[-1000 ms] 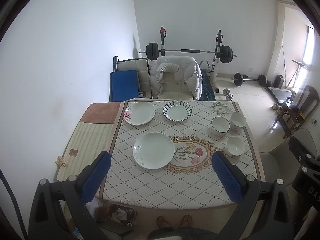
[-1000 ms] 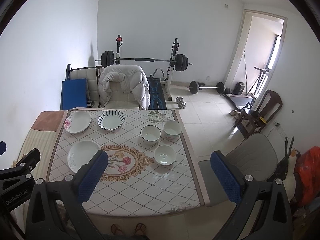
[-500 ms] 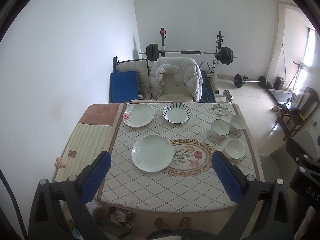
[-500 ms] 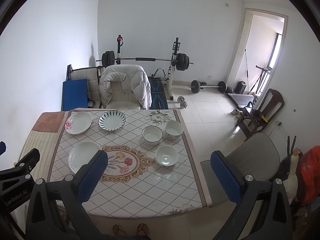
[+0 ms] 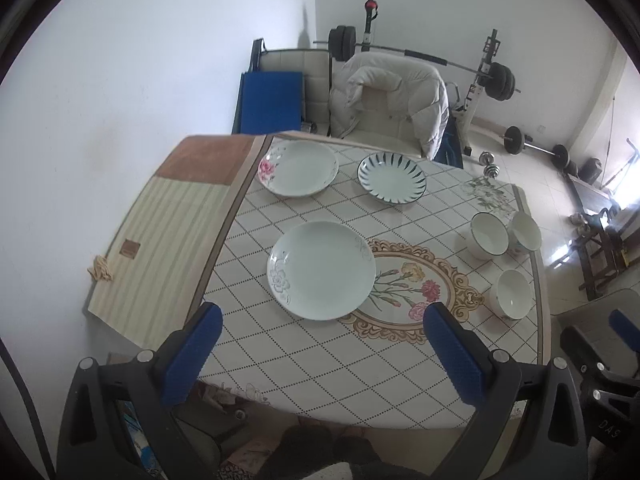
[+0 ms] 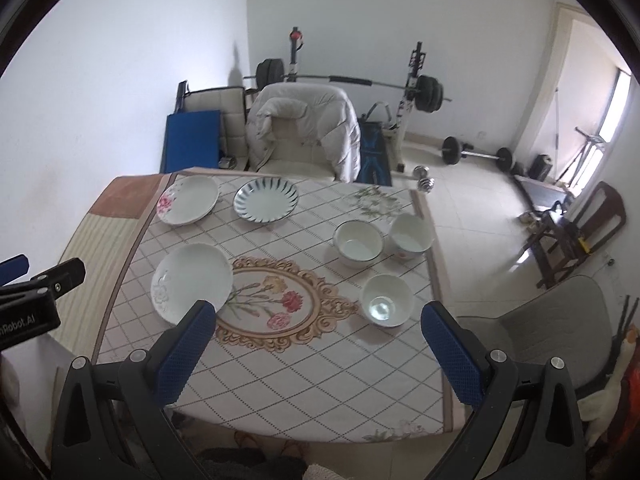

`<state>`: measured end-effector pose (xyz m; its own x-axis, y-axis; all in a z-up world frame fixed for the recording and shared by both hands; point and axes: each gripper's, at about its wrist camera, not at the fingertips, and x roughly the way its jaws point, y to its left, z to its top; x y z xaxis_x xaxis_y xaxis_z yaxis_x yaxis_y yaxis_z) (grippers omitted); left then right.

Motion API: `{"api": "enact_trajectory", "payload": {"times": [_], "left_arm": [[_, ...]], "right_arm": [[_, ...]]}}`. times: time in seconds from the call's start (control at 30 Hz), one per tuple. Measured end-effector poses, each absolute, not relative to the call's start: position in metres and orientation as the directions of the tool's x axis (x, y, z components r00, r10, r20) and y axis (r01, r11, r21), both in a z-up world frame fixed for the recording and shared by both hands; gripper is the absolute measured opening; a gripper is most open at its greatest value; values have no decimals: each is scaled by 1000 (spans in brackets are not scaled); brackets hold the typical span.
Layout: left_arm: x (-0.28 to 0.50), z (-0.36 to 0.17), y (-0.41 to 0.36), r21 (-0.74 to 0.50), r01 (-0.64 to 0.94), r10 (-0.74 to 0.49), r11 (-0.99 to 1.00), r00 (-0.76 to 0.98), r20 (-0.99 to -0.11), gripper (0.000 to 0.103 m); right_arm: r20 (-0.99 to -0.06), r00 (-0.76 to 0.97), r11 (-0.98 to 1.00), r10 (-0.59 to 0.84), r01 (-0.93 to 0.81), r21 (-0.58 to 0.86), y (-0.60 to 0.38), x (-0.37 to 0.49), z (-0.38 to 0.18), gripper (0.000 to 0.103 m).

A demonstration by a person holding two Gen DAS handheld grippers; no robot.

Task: Organize plates and bowls
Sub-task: 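Reach to the grey-flower white plate and close both grippers on its rim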

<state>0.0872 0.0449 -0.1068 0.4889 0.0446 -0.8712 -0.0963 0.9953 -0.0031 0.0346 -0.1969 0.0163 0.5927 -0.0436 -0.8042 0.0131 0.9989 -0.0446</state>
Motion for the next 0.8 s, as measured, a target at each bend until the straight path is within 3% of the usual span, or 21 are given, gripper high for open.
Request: {"api": "enact_trajectory", "payload": {"times": [0.3,0.47,0.8], "left_arm": [[182,-209,104,-64,-121,-25,991,300,-954,103],[238,-267,127,-108,-89,-88,990,205,-975,101],[316,-357,170,-160,-33,-159,987,33,-987,84]], "right_arm": [[-923,336,981,189,-31,190,-174,141,-124,103],[-947,237,974,217,6,224,-145,197,-190,103],[-945,80,945,318,51,322,-100,287,-298,102]]}}
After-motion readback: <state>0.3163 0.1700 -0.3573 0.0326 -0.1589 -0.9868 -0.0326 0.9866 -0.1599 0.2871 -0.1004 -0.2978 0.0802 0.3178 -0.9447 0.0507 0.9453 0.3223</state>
